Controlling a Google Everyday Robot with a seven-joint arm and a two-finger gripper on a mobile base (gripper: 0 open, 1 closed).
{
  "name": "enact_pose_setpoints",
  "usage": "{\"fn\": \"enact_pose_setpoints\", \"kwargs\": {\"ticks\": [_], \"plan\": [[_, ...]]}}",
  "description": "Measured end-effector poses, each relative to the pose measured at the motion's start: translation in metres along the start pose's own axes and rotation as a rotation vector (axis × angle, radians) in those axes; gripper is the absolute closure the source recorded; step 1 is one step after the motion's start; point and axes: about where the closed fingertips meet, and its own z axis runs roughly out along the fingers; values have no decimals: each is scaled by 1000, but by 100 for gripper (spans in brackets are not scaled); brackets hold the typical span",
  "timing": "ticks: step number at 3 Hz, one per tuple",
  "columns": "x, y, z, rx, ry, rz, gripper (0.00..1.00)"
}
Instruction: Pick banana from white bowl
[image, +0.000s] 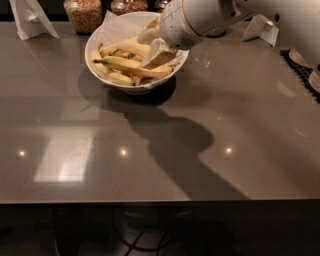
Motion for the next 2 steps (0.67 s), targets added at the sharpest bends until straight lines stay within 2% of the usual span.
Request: {"fn": "enact_pose_setpoints", "kwargs": {"ticks": [1,2], "plan": [[2,1,19,-13,-12,10,50],[8,-1,33,-21,-4,-5,50]]}}
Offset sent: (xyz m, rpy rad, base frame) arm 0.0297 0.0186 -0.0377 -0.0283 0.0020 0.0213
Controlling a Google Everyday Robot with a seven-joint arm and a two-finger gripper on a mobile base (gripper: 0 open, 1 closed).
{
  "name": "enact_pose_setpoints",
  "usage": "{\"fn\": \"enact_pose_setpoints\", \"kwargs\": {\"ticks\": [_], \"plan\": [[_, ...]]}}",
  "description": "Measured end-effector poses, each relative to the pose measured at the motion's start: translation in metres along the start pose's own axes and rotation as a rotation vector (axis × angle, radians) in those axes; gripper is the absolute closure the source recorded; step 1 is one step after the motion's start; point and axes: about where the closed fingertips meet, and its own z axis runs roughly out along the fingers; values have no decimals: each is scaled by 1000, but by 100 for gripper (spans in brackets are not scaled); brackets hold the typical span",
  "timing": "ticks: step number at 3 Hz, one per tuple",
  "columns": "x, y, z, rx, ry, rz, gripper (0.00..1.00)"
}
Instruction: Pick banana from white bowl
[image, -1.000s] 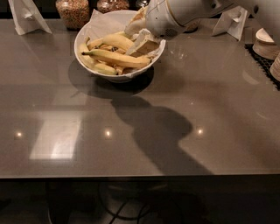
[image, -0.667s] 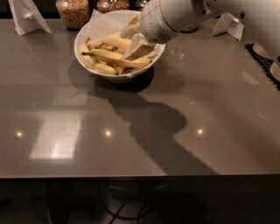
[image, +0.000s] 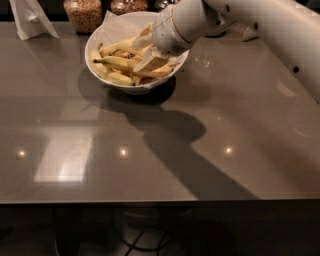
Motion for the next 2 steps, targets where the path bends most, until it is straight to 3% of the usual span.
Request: {"fn": "enact_pose_setpoints", "kwargs": {"ticks": [2], "plan": [[13,2,17,-18,60,-51,52]]}}
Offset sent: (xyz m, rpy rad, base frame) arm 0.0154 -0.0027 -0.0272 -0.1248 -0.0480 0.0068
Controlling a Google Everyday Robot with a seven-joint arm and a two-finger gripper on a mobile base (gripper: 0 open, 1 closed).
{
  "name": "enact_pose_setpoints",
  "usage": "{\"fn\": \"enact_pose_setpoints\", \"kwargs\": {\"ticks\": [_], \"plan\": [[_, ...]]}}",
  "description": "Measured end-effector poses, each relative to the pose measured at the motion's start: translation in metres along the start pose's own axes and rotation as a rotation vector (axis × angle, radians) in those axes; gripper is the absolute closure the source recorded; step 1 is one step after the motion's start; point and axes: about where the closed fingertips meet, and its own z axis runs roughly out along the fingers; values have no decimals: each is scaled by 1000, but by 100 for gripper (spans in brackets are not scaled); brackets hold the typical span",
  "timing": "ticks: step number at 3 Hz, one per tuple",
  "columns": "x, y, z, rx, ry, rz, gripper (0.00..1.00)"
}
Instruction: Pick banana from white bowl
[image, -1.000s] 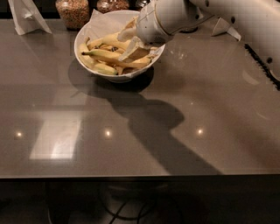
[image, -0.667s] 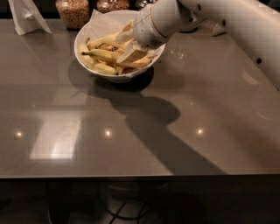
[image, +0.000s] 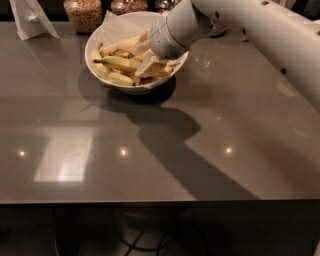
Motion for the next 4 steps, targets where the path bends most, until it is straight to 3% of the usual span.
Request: {"fn": "enact_pose_setpoints", "kwargs": {"ticks": [4], "plan": [[27,-4,23,-9,110,-53,52]]}}
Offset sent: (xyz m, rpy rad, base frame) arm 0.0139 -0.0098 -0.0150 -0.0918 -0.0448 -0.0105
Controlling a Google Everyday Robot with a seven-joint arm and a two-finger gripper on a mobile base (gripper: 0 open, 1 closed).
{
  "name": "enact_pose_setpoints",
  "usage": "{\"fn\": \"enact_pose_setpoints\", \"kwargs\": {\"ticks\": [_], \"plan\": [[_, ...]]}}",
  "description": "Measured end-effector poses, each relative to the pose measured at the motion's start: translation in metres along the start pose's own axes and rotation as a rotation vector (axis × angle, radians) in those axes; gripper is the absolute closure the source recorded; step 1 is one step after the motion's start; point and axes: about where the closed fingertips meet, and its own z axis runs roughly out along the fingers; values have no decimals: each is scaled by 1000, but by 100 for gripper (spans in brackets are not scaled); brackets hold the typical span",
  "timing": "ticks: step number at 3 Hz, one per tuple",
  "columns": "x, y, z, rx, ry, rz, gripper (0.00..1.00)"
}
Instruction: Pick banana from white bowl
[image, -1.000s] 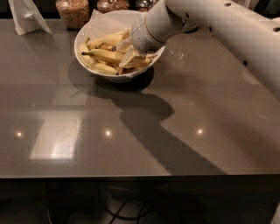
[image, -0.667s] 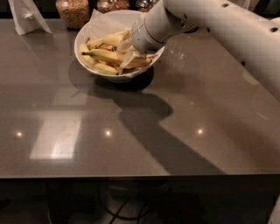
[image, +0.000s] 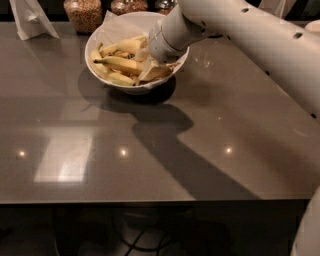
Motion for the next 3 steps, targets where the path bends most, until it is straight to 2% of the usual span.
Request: {"fn": "enact_pose_setpoints", "kwargs": {"ticks": [1,3], "plan": [[0,2,8,-8,0,8,54],[-3,1,10,-4,-5,24,95]]}}
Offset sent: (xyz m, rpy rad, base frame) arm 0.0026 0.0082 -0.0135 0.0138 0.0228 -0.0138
